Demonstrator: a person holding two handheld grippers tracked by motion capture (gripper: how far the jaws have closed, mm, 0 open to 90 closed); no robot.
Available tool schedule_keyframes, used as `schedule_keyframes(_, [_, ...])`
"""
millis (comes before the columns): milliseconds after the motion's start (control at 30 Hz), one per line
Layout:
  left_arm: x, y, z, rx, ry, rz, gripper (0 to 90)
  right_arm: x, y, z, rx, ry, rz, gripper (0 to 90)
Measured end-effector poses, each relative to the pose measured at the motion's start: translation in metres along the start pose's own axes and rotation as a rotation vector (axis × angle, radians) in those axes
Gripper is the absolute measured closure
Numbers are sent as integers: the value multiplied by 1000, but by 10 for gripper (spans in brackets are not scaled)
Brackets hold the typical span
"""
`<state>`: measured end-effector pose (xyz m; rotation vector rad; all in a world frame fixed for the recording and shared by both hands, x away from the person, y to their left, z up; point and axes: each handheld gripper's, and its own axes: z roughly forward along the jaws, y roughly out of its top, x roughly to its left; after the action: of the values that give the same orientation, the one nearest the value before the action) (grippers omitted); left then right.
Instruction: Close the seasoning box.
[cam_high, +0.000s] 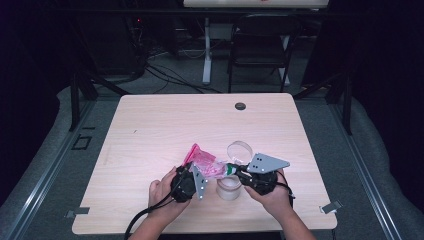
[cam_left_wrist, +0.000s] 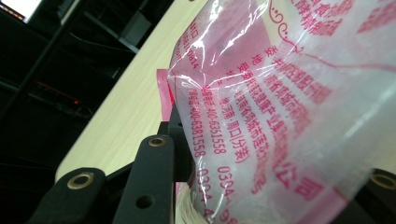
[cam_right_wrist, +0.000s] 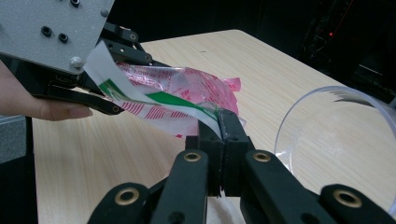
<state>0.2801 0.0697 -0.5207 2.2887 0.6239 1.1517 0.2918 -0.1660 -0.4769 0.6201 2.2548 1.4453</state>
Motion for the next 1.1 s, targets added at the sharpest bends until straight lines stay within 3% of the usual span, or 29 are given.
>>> schedule_keyframes(200, [0, -2, 1, 1, -44, -43, 719, 1, 0, 0, -3, 5, 1, 892])
schedule_keyframes(467, [1, -3, 2, -11, -74, -93, 722, 0, 0, -1, -13, 9, 4, 864])
schedule_keyframes(800, [8, -8, 3, -26, -124, -176, 726, -3, 2, -6, -67, 28, 38, 734])
schedule_keyframes(1100, [8, -8, 4, -24, -133, -177, 727, -3, 5, -10, -103, 32, 53, 637])
